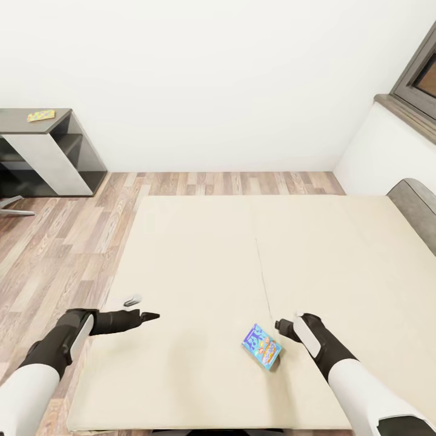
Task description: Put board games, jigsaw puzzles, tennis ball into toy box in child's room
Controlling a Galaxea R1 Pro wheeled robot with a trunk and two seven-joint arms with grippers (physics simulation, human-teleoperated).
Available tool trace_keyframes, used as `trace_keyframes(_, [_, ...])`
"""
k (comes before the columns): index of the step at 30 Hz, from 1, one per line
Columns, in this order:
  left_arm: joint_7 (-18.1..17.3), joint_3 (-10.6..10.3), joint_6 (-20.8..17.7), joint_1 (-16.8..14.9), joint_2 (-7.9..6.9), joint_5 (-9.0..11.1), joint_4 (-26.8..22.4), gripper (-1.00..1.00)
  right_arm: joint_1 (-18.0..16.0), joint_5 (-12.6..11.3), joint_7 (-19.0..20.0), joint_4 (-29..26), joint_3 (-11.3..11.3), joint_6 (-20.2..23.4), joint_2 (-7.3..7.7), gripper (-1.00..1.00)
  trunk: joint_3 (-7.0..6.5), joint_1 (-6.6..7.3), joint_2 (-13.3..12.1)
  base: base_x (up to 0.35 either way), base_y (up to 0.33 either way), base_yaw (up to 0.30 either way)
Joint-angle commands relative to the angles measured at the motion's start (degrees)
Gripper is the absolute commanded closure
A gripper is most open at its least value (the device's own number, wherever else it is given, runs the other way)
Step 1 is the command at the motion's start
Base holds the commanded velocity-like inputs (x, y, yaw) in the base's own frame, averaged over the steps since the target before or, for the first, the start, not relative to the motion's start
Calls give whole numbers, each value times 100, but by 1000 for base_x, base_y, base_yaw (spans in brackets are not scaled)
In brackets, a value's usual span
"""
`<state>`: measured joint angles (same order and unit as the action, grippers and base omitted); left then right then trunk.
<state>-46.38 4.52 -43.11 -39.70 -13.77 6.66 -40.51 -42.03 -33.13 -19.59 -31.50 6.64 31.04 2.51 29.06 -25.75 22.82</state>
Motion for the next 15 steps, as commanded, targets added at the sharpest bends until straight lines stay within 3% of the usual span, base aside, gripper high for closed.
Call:
trace_keyframes(1, [26,5,-40,-3,23,29,-1,-100,-2,-58,1,-11,47,14,11,-100,8,-3,9,0,0,0])
trace_keyframes(6, [116,10,-39,-3,111,23,-1,-100,1,-32,191,-14,65,9,2,-100,9,-3,9,0,0,0])
trace_keyframes(15, [137,19,-45,-3,121,26,-1,-100,2,5,234,-12,95,8,-30,-100,66,-3,9,0,0,0])
